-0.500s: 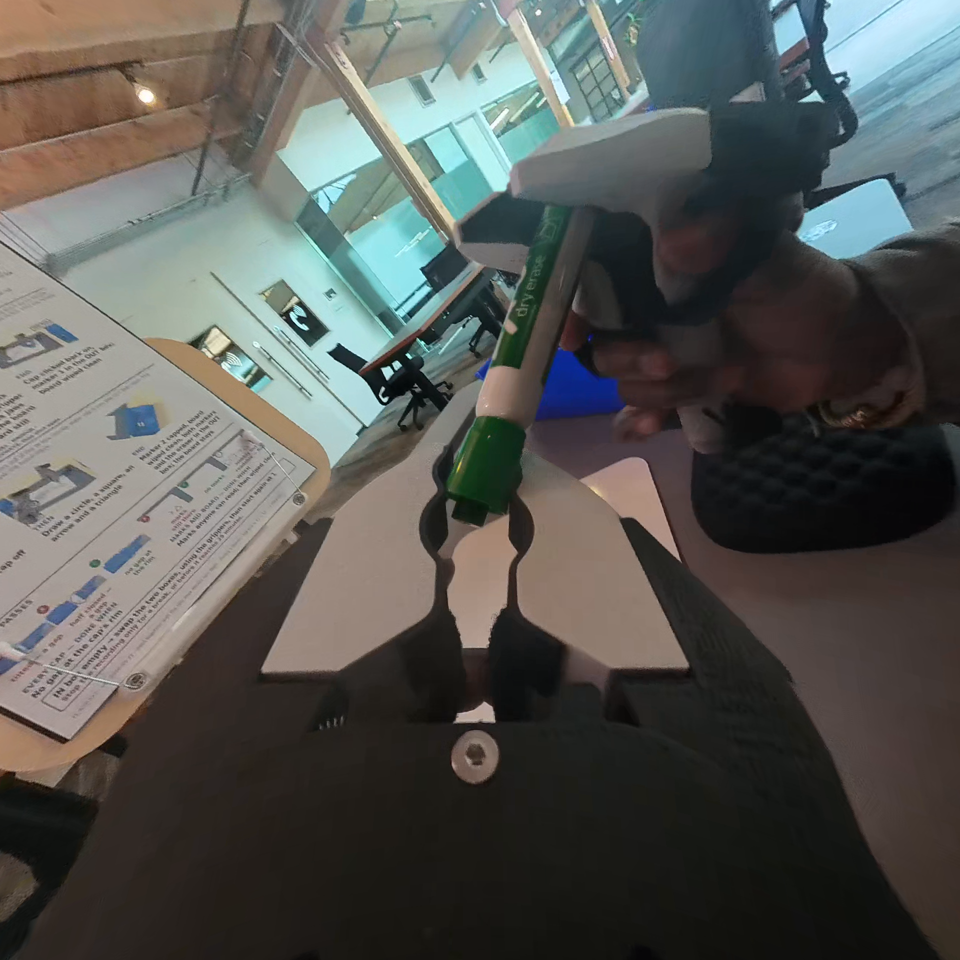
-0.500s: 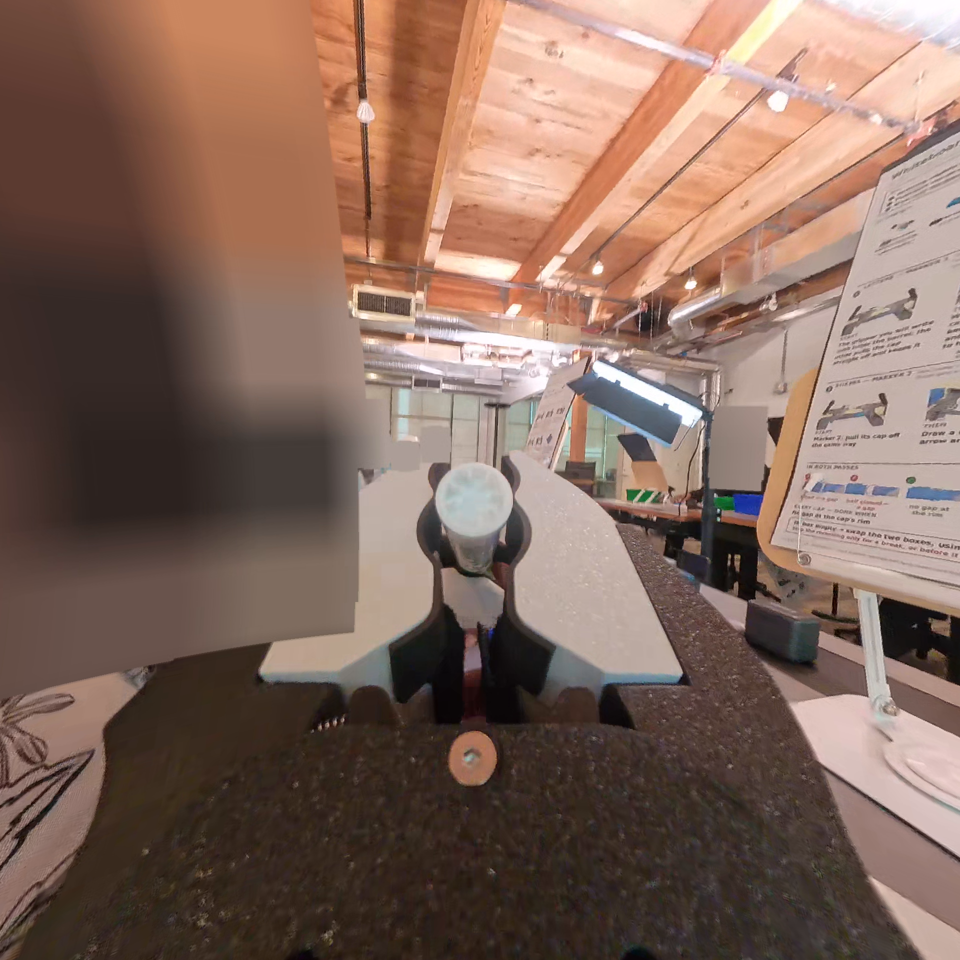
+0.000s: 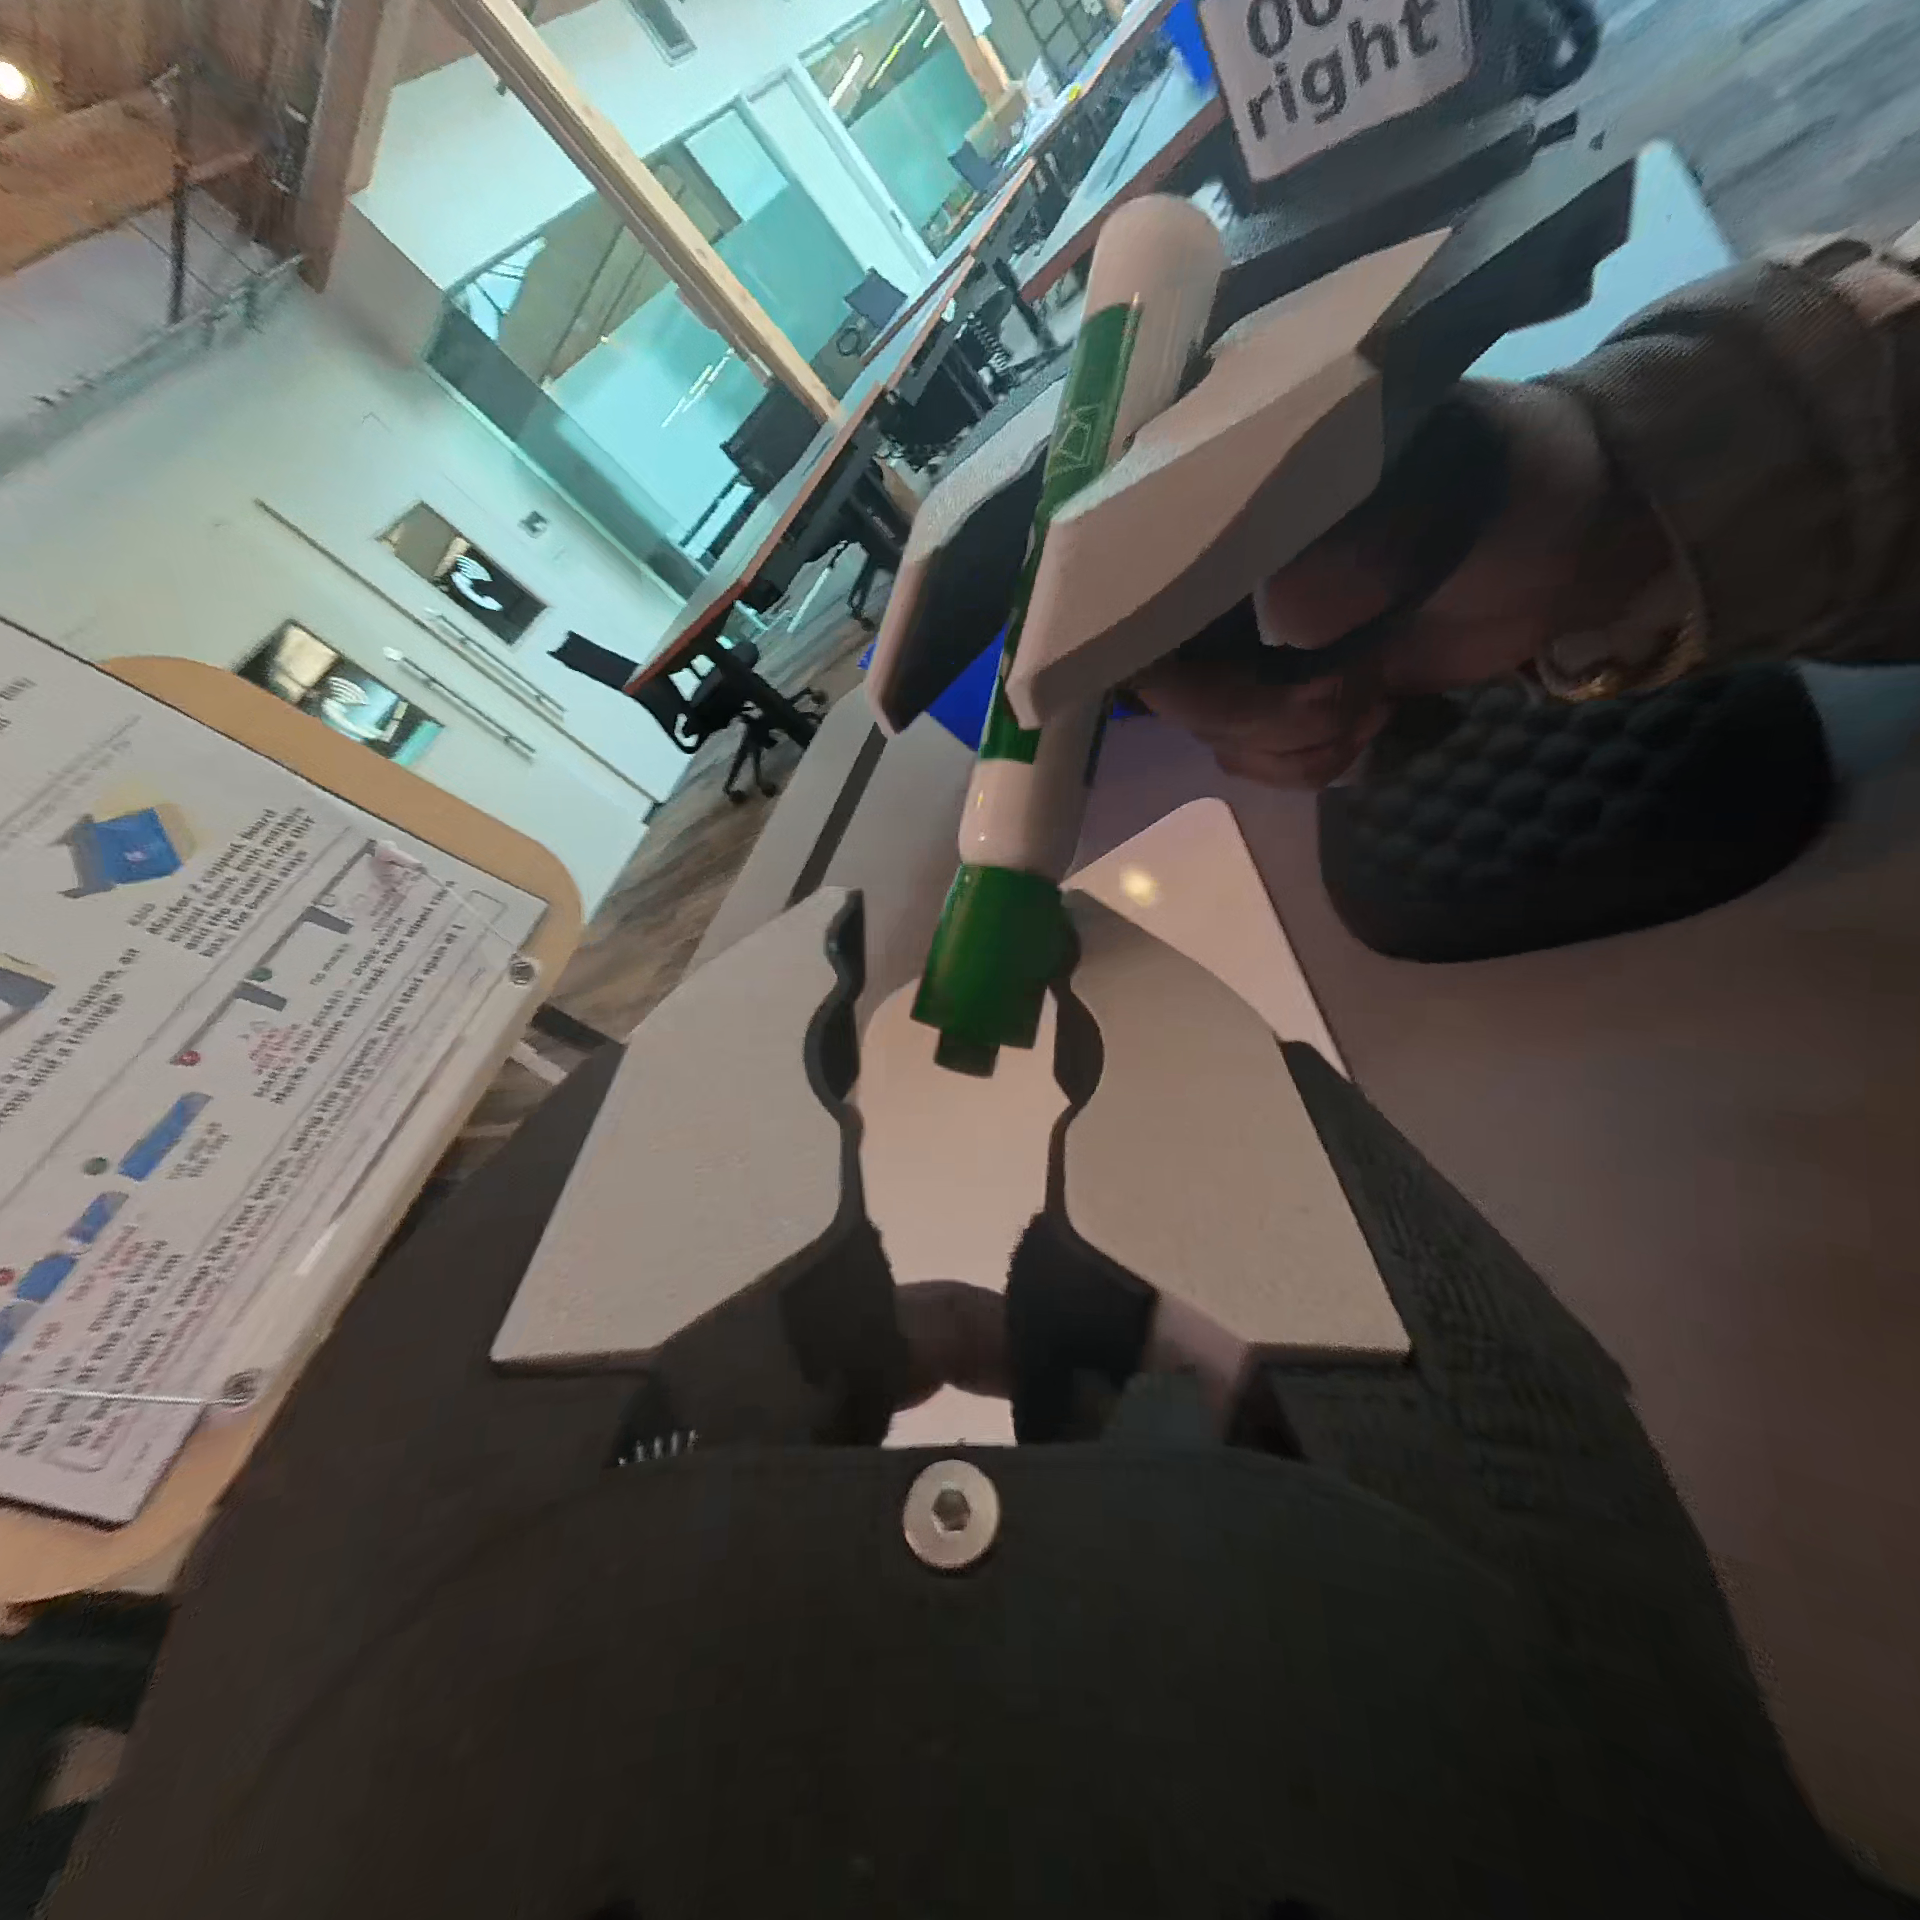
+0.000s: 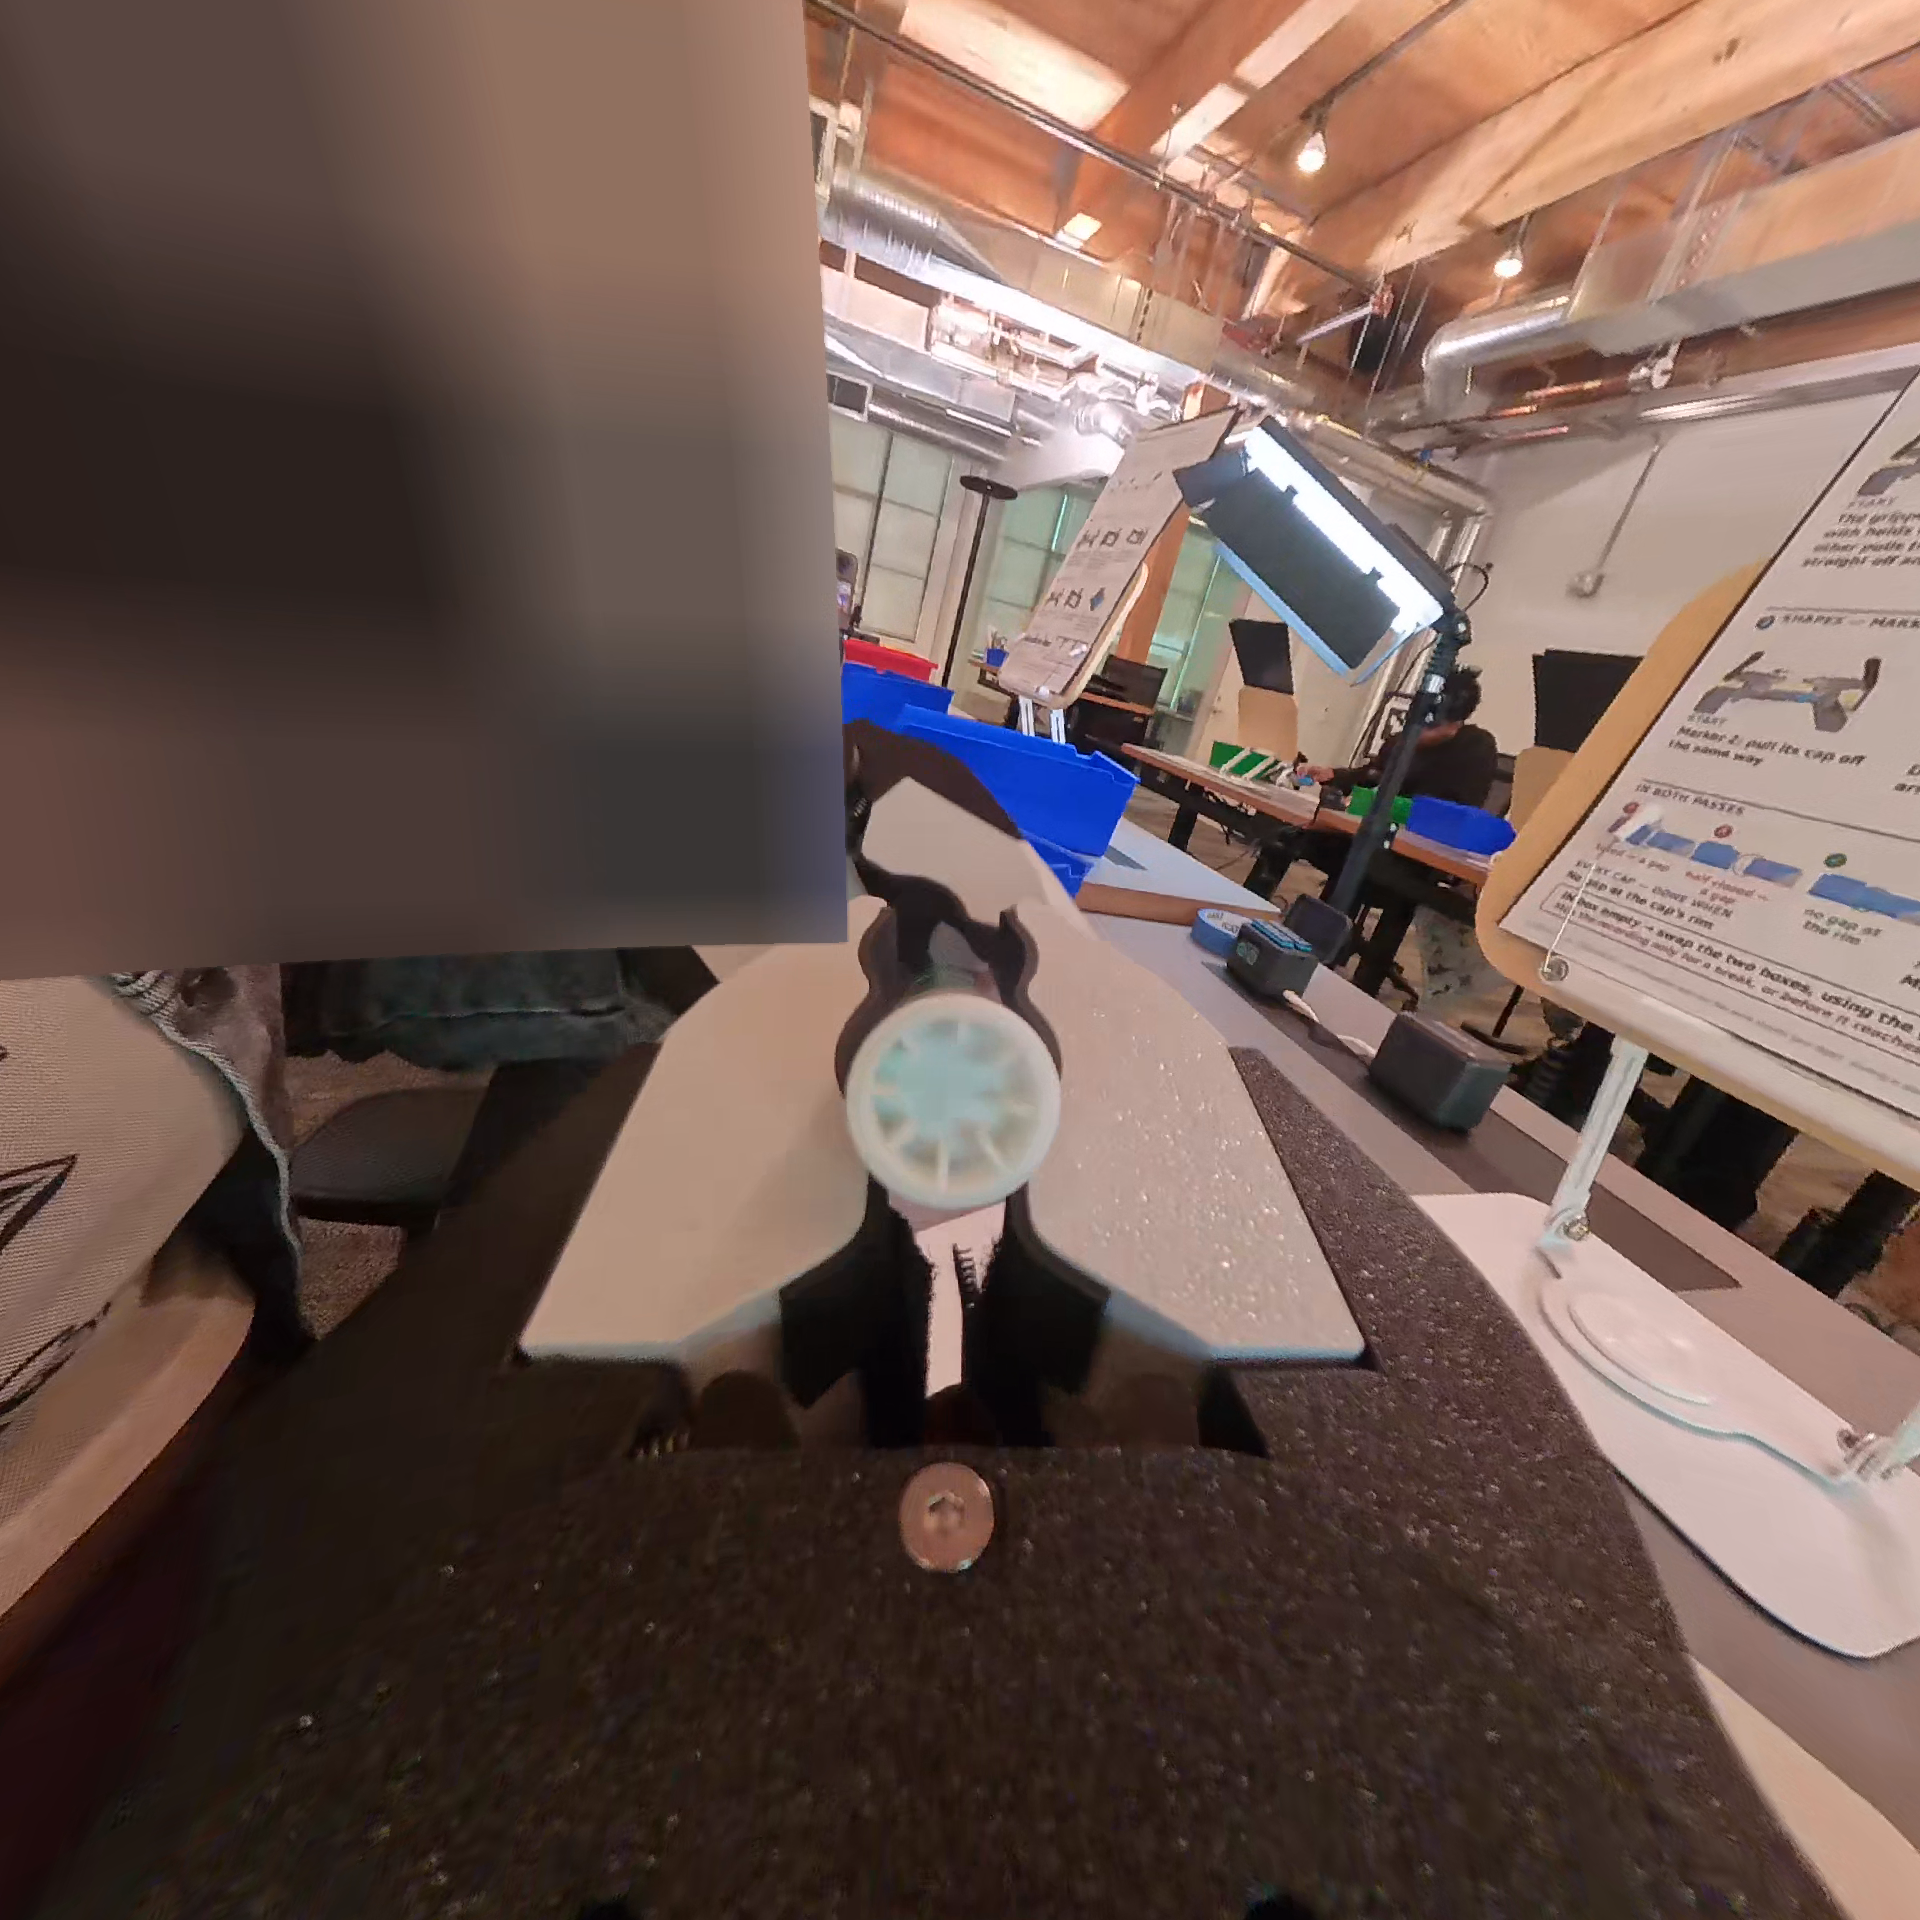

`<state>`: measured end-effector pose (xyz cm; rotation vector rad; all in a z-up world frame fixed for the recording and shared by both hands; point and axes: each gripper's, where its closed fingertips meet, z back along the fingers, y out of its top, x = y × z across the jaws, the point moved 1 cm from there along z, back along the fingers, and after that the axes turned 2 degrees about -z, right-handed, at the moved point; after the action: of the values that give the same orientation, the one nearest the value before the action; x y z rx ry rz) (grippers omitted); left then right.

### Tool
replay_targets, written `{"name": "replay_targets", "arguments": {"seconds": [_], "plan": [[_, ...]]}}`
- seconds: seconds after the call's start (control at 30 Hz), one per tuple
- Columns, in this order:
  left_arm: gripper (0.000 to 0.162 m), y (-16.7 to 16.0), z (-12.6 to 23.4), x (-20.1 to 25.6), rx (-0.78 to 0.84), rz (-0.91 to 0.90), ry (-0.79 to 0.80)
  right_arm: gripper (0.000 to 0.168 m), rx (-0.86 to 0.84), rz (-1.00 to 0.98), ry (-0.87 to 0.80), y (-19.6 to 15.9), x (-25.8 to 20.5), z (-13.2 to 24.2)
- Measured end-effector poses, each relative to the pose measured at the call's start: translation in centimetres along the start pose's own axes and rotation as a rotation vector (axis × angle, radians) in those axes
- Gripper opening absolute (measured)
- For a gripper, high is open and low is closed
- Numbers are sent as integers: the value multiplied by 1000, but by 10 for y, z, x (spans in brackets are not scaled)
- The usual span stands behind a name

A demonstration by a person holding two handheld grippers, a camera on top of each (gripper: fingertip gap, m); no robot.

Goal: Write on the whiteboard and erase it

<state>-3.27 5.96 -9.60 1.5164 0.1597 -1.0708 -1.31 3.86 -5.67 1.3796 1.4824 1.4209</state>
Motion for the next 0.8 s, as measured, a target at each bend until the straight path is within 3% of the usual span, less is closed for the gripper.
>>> {"name": "replay_targets", "arguments": {"seconds": [0.1,0.2,0.37,0.5,0.57,0.7,0.73,0.8], "plan": [[37,-3,0,6,-28,-59,-22,19,-8,-17,-2,-3,-1,-1],[19,-7,1,9,-32,-90,-34,19,-20,-37,-4,-7,-2,-1],[18,-23,4,25,-115,-103,-159,19,-114,-18,0,-23,-8,-3],[15,-28,11,45,-82,48,-320,19,-254,94,26,-32,-22,-7],[15,-27,11,33,-48,61,-227,19,-265,97,-50,-26,-18,-12],[14,-12,19,-10,-43,-424,275,19,-127,-100,-169,-4,-4,-19],[14,-13,19,-11,-37,-407,272,19,-124,-141,-177,-5,-3,-20],[14,-24,17,1,-71,-175,78,19,-171,-118,-159,-13,-3,-21]]}}
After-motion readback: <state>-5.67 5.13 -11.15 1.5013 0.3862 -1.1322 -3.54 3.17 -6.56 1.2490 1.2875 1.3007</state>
